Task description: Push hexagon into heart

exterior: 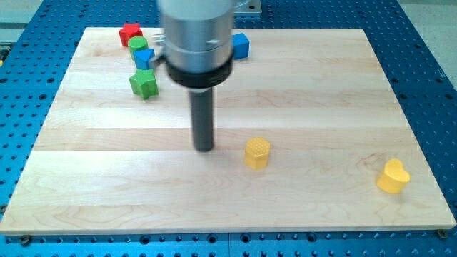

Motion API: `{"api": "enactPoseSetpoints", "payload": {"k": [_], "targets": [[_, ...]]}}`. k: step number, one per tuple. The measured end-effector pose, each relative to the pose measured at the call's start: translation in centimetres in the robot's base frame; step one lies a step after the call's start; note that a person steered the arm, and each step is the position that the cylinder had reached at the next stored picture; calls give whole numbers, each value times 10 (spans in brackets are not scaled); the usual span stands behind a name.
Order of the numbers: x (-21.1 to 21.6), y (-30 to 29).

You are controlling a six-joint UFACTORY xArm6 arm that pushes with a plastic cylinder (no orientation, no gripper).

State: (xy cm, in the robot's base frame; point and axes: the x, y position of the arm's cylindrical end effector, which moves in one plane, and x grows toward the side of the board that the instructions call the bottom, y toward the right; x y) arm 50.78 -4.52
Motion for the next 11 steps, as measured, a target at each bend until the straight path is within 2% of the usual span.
{"api": "enactPoseSetpoints", "payload": {"k": [2, 3, 4, 5, 6, 8, 11], "targets": [[18, 113], [17, 146], [6, 118], [-13, 176], [-6, 231], [-20, 274], [-8, 278]]}}
